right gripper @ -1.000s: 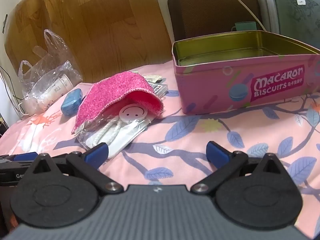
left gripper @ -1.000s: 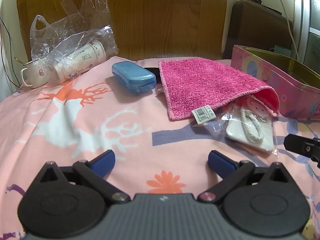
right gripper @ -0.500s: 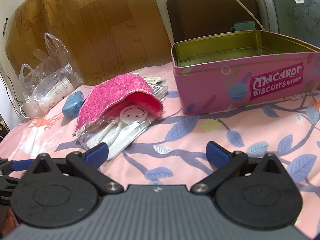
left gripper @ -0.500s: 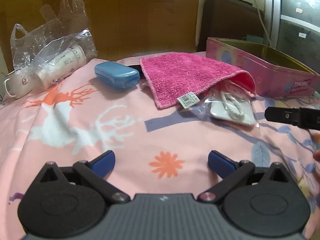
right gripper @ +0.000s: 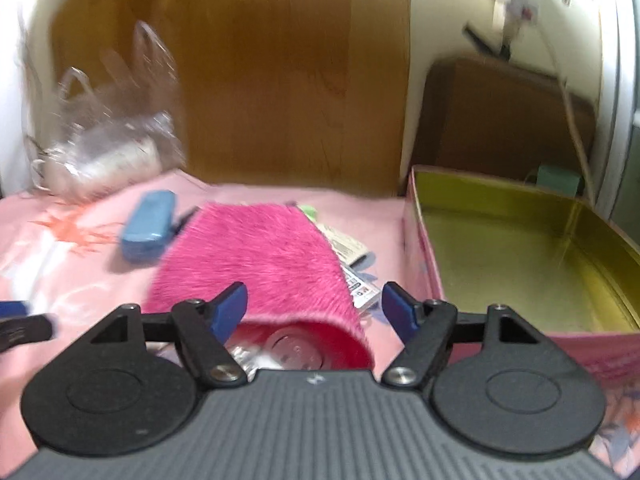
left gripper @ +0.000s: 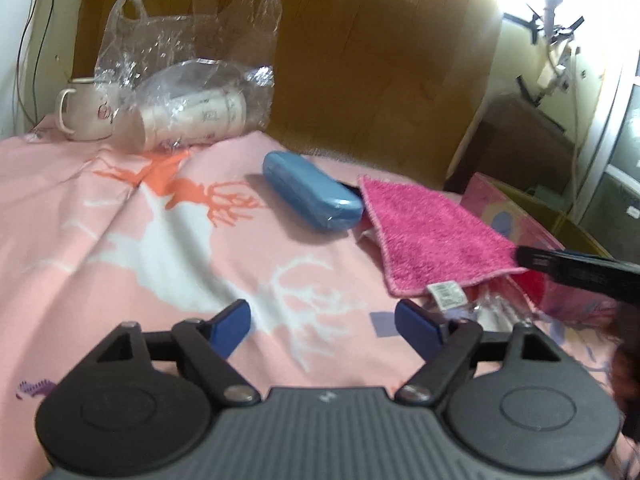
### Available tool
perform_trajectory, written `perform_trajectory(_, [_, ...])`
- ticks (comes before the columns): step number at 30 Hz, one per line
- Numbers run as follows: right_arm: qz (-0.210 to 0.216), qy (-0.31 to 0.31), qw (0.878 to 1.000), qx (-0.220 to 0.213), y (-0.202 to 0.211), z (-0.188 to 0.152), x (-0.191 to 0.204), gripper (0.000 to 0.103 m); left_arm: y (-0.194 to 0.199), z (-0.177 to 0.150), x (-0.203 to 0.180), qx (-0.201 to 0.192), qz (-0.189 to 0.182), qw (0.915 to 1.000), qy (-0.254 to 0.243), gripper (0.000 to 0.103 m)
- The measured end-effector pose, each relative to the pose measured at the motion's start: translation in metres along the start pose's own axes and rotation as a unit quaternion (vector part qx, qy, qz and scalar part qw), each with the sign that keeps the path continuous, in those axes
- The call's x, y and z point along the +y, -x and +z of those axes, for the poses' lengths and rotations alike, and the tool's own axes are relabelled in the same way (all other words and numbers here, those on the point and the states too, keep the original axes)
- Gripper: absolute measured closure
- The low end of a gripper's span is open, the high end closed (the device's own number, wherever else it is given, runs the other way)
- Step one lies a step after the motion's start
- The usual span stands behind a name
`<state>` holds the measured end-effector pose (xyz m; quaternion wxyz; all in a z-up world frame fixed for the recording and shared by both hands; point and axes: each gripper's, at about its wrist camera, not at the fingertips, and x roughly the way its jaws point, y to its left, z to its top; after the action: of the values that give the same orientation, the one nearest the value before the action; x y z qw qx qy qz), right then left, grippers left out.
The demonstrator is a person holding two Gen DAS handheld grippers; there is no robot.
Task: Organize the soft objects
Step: 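Grasp the pink towel with the right tool and lift it, then carry the pink towel into the tin box and open the right tool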
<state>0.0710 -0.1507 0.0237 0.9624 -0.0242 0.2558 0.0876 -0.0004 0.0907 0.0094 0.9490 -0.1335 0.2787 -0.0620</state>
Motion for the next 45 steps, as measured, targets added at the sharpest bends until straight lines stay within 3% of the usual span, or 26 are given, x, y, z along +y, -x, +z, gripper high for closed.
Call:
perform_trajectory(1, [0.007, -0.002, 1.000, 0.017, -0.014, 0.002, -0.002, 0.028, 0.001, 0.000, 0.000, -0.004, -0.007, 1.0000, -0.004, 0.022])
perform_trajectory(2, [-0.001, 0.011, 1.000, 0.015, -0.018, 0.001, 0.001, 0.043, 0.003, -0.001, -0.001, -0.007, -0.016, 0.9998, -0.008, 0.022])
perform_trajectory(3, [-0.001, 0.031, 0.999, 0.021, -0.024, 0.002, 0.006, 0.063, 0.006, -0.003, -0.001, -0.008, -0.022, 0.9997, -0.010, 0.023])
perform_trajectory(4, [0.008, 0.035, 0.999, 0.024, -0.022, 0.002, 0.009, 0.093, 0.007, -0.003, -0.001, -0.010, -0.028, 0.9995, -0.008, 0.024])
perform_trajectory(8, [0.068, 0.065, 0.995, -0.025, 0.013, 0.000, 0.044, 0.093, 0.016, 0.001, 0.010, -0.020, -0.071, 0.9971, 0.022, 0.024])
perform_trajectory(13, [0.199, 0.113, 0.973, -0.006, 0.053, -0.035, 0.097, 0.093, 0.028, 0.015, 0.022, -0.011, -0.123, 0.9907, 0.057, 0.028])
perform_trajectory(16, [0.253, 0.126, 0.959, 0.012, 0.065, -0.060, 0.116, 0.093, 0.026, 0.015, 0.023, 0.022, -0.149, 0.9866, 0.063, 0.047])
perform_trajectory(18, [0.256, 0.145, 0.956, 0.007, 0.075, -0.071, 0.121, 0.093, 0.015, 0.011, 0.019, 0.057, -0.145, 0.9861, 0.058, 0.060])
perform_trajectory(20, [0.249, 0.158, 0.955, 0.004, 0.076, -0.076, 0.124, 0.088, 0.003, 0.005, 0.015, 0.085, -0.115, 0.9885, 0.049, 0.089])
perform_trajectory(21, [0.243, 0.155, 0.958, -0.001, 0.077, -0.075, 0.122, 0.084, -0.002, 0.002, 0.016, 0.095, -0.106, 0.9886, 0.050, 0.091])
perform_trajectory(22, [0.236, 0.149, 0.960, -0.005, 0.080, -0.076, 0.117, 0.064, -0.004, -0.001, 0.018, 0.093, -0.108, 0.9881, 0.059, 0.091])
perform_trajectory(23, [0.225, 0.140, 0.964, -0.012, 0.080, -0.074, 0.112, 0.035, -0.004, -0.001, 0.021, 0.092, -0.111, 0.9870, 0.070, 0.091])
perform_trajectory(25, [0.203, 0.122, 0.971, -0.028, 0.079, -0.072, 0.103, 0.009, -0.003, -0.002, 0.025, 0.094, -0.112, 0.9857, 0.084, 0.090])
perform_trajectory(27, [0.219, 0.115, 0.969, 0.003, 0.065, -0.072, 0.099, 0.011, -0.004, -0.003, 0.025, 0.097, -0.114, 0.9848, 0.088, 0.089])
perform_trajectory(28, [0.231, 0.108, 0.966, 0.034, 0.054, -0.072, 0.100, 0.021, -0.004, -0.004, 0.022, 0.097, -0.111, 0.9856, 0.083, 0.089])
perform_trajectory(29, [0.242, 0.098, 0.964, 0.057, 0.045, -0.074, 0.102, 0.037, -0.003, -0.003, 0.018, 0.098, -0.111, 0.9857, 0.080, 0.090])
perform_trajectory(31, [0.247, 0.106, 0.962, 0.036, 0.050, -0.075, 0.106, 0.071, -0.003, -0.001, 0.009, 0.106, -0.126, 0.9827, 0.086, 0.096])
perform_trajectory(32, [0.249, 0.099, 0.963, 0.030, 0.053, -0.074, 0.107, 0.078, -0.001, 0.001, 0.004, 0.101, -0.122, 0.9839, 0.082, 0.096])
perform_trajectory(35, [0.230, 0.100, 0.968, -0.022, 0.067, -0.072, 0.094, 0.083, 0.010, 0.016, -0.020, 0.077, -0.139, 0.9860, 0.051, 0.096])
perform_trajectory(38, [0.179, 0.091, 0.976, -0.081, 0.081, -0.065, 0.069, 0.083, 0.009, 0.043, -0.066, 0.070, -0.206, 0.9759, 0.010, 0.095])
perform_trajectory(41, [0.121, 0.075, 0.982, -0.127, 0.092, -0.050, 0.034, 0.083, 0.000, 0.067, -0.126, 0.053, -0.224, 0.9718, -0.053, 0.095])
perform_trajectory(45, [0.018, 0.067, 0.983, -0.170, 0.097, -0.035, -0.017, 0.083, -0.031, 0.088, -0.197, 0.045, -0.272, 0.9567, -0.092, 0.095])
